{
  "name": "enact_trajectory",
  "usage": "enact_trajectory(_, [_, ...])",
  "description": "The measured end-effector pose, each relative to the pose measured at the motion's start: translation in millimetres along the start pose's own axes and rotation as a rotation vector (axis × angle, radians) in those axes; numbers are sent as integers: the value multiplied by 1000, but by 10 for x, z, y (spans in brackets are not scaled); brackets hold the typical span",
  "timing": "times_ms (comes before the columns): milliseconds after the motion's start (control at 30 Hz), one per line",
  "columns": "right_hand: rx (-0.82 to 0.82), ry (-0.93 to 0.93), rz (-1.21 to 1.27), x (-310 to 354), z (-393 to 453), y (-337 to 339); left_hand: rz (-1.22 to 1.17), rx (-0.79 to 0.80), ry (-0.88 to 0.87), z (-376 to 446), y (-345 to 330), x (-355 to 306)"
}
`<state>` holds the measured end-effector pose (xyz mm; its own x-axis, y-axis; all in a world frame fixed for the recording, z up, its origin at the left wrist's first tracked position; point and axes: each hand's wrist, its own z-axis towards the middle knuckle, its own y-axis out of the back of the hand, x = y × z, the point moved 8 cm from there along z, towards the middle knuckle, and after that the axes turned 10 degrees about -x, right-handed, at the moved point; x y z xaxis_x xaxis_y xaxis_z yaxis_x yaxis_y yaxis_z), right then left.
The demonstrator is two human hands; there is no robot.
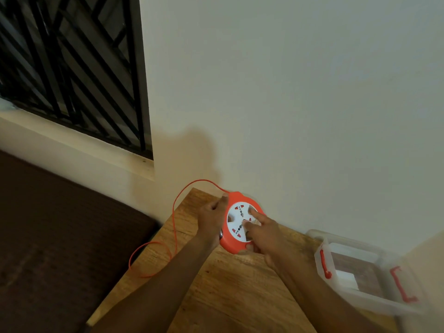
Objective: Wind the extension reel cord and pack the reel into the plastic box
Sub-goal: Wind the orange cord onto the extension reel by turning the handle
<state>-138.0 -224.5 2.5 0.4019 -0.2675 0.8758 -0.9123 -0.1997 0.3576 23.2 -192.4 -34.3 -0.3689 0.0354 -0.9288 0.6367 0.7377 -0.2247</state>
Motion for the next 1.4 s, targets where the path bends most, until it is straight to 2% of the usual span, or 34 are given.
enact_trajectory(67, [8,121,-189,39,-12,-11,8,43,43,50,-12,-14])
enact_trajectory(167, [-108,544,-704,291,-137,36,-26,111,109,92,-21,-51])
enact_trajectory(233, [-163,835,-946,477,-278,26,16,167,106,107,-27,-108])
enact_trajectory(333, [32,1163,-1178,546,-407,-105,76,266,89,117,-58,-172])
enact_trajectory(467, [299,1335,-1365,489,-506,-202,144,369,59,120,-89,-223])
enact_trajectory(567, [357,1439,-1493,387,-583,-251,225,383,21,135,-85,-204])
enact_trajectory(667, [364,1428,-1634,254,-593,-319,293,390,-57,136,-114,-189])
enact_trajectory(767, [291,1395,-1773,204,-572,-381,299,385,-82,105,-121,-209])
enact_trajectory(867, [223,1304,-1785,252,-478,-374,272,390,-69,106,-137,-222])
enact_trajectory(1067, [81,994,-1564,331,-210,-235,151,395,12,28,-239,-210])
enact_trajectory(1233, [45,875,-1484,198,-159,-247,152,354,8,39,-177,-109])
enact_trajectory(1300, [76,772,-1356,212,-165,-219,158,361,-14,29,-174,-113])
enact_trajectory(1400, [216,521,-1010,251,-150,-142,189,393,-50,17,-183,-112])
